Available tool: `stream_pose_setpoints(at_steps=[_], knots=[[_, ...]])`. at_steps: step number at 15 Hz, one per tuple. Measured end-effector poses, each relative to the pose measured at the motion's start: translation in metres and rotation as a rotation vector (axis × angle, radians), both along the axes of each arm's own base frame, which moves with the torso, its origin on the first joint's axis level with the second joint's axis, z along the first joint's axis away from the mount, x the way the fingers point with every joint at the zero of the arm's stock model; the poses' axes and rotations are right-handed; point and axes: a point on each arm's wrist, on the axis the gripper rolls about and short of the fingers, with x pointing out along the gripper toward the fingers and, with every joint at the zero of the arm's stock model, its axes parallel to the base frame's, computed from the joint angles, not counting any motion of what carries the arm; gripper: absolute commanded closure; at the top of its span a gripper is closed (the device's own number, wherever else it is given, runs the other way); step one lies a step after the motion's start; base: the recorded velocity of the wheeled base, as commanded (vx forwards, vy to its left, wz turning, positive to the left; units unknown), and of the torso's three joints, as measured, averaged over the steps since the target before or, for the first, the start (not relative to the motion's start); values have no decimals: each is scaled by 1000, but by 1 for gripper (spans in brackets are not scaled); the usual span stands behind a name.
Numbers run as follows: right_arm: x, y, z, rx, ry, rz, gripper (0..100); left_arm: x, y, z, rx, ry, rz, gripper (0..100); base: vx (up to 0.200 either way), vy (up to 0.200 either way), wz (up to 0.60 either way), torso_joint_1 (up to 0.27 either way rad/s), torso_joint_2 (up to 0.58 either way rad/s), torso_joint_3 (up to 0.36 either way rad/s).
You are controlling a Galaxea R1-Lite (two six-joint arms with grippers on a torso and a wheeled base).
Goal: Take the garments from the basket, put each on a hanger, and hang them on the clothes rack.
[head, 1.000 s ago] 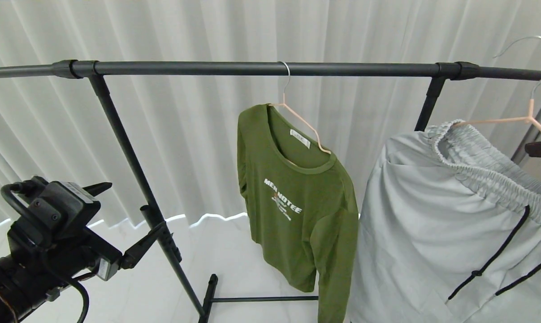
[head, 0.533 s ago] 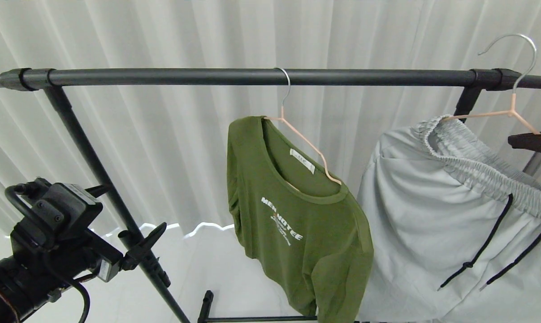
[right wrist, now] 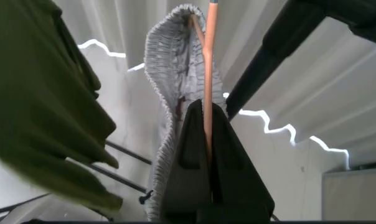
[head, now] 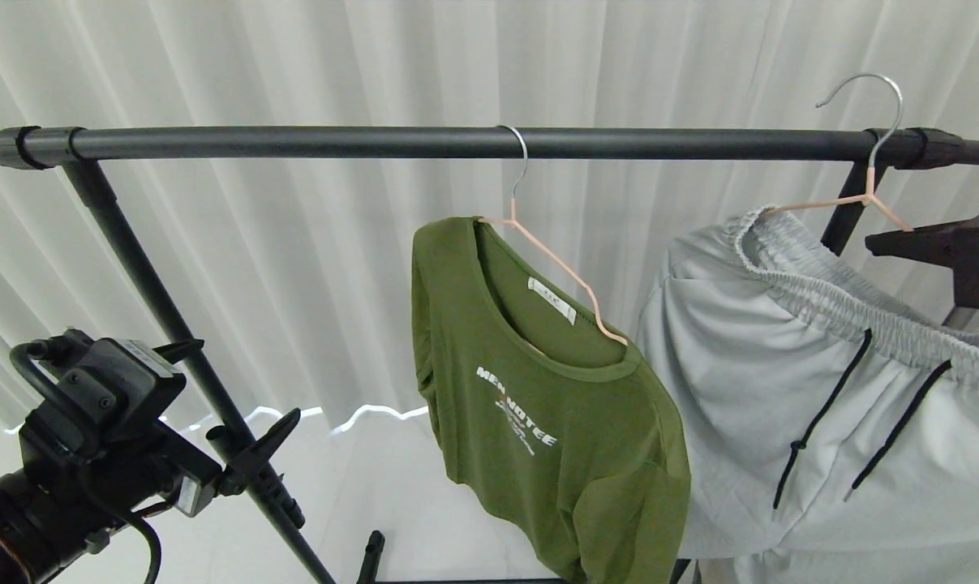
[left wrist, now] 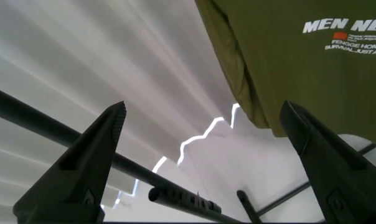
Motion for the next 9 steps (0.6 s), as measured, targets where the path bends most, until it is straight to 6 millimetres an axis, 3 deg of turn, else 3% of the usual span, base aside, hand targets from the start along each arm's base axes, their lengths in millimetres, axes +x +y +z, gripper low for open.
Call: stream_pose_setpoints(at_steps=[6,7,9], knots=[[27,7,-14,-12,51,-2,100,0,0,0,0,0,0,0,0,0,0,0,0,0],[27,7,-15,-13,55,-1,0,0,0,0,0,0,0,0,0,0,0,0,0,0],[27,8,-16,-12,57,-1,0,0,0,0,0,0,0,0,0,0,0,0,0,0]])
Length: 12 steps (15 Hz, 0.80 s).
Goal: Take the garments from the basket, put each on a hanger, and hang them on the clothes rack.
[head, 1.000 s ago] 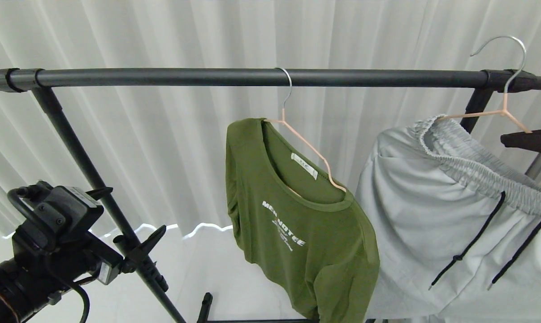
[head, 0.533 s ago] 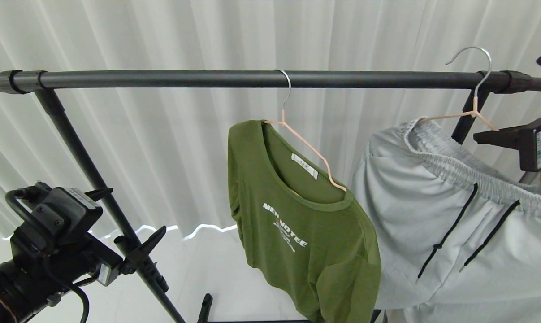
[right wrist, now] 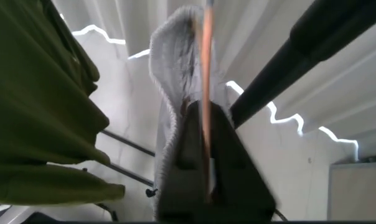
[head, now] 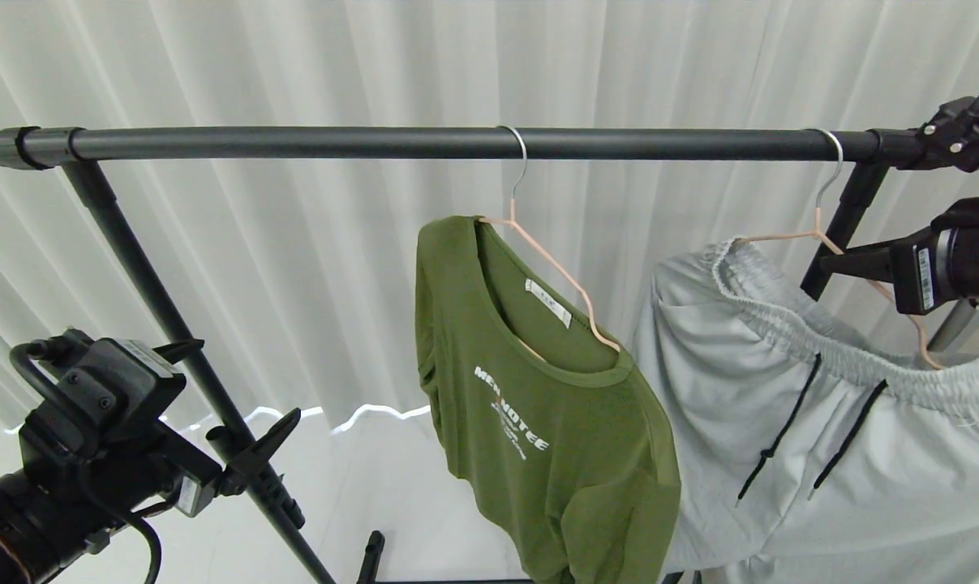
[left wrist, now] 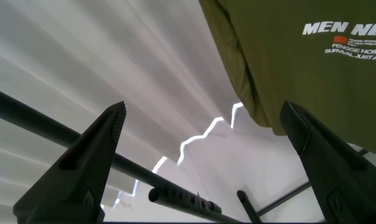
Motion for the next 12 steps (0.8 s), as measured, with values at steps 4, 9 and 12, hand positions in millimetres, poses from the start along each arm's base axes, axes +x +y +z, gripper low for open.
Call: stream_pose_setpoints(at_steps=[4,9,12], knots=[[-13,-3,1,13,-54,1,0,-1,4,1,-11,-2,43,0,0,0,0,0,0,0],[-76,-22,-10,35,-167,-18,0,-25,17,-5,-53,-18,273,0,0,0,0,0,0,0],[-131,-42,-31,15,-221,-138,0,-48,27,-14,-71,-31,444,0,0,0,0,0,0,0]])
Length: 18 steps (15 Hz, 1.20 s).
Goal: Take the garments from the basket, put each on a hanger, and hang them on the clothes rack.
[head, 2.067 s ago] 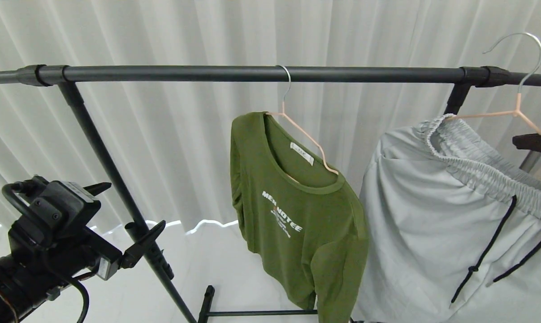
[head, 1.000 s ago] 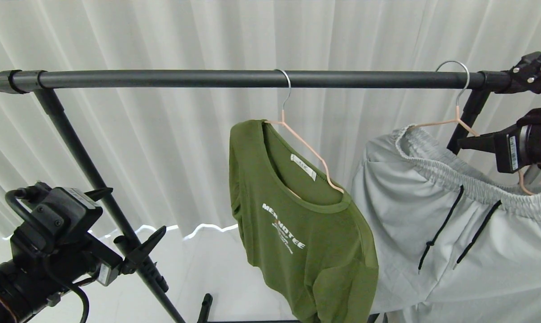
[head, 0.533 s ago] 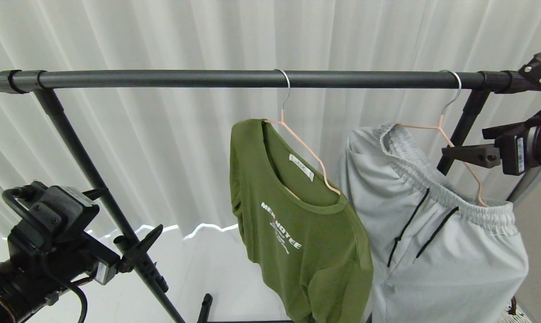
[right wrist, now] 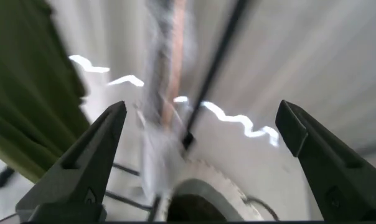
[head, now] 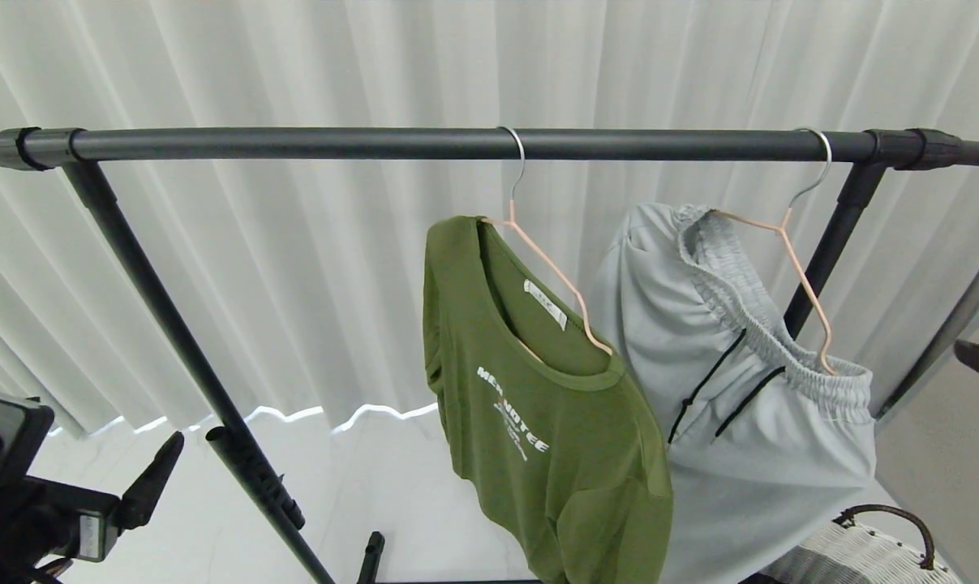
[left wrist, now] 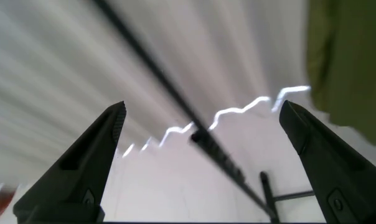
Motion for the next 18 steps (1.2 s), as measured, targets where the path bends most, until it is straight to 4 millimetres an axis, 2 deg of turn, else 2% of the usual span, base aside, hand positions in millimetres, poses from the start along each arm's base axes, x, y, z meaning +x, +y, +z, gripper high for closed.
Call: stream_pose_setpoints(at_steps=[3,6,9,11,14,18], knots=[[-51,-16,-29,-38,24,-166,0,-20,10,-7,-2,-7,95,0,0,0,0,0,0,0],[-101,-29,-64,-70,97,-276,0,-42,11,-14,-16,-33,123,0,0,0,0,0,0,0],[-137,-32,-98,-82,174,-382,0,-67,10,-25,-37,-27,133,0,0,0,0,0,0,0],[-148,-29,-119,-74,174,-453,0,-90,9,-38,-37,-35,136,0,0,0,0,0,0,0],[-153,-26,-145,-49,131,-494,0,-116,9,-57,-29,-71,218,0,0,0,0,0,0,0],[-130,-25,-160,63,-120,-485,0,-126,11,-65,-59,-120,285,0,0,0,0,0,0,0]])
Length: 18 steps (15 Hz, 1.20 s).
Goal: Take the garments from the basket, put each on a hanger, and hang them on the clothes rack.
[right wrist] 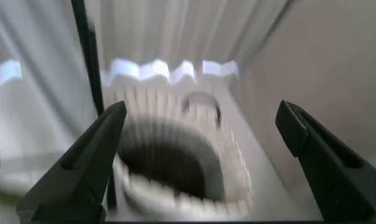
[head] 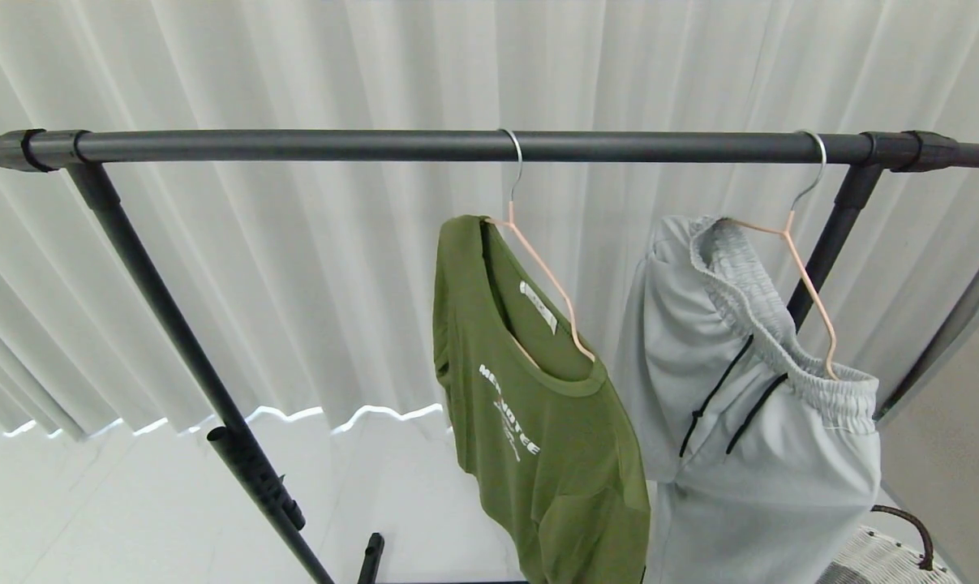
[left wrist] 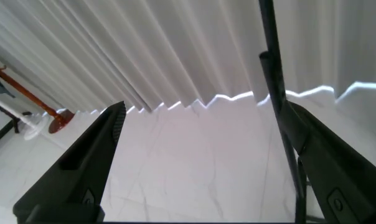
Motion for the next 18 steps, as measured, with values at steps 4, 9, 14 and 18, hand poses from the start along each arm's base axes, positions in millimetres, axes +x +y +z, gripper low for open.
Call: stream_pose_setpoints(at_steps=[4,9,14,18], knots=[[20,0,-23,2,-138,-1,0,-3,0,-1,-44,-55,-34,0,0,0,0,0,0,0],[22,0,-31,41,-116,5,0,-5,-5,-4,-253,-130,-305,0,0,0,0,0,0,0],[23,4,-38,95,-44,194,0,-5,-9,-11,-387,-55,-460,0,0,0,0,0,0,0],[23,4,-38,108,-46,201,0,-5,-9,-11,-391,-55,-461,0,0,0,0,0,0,0]])
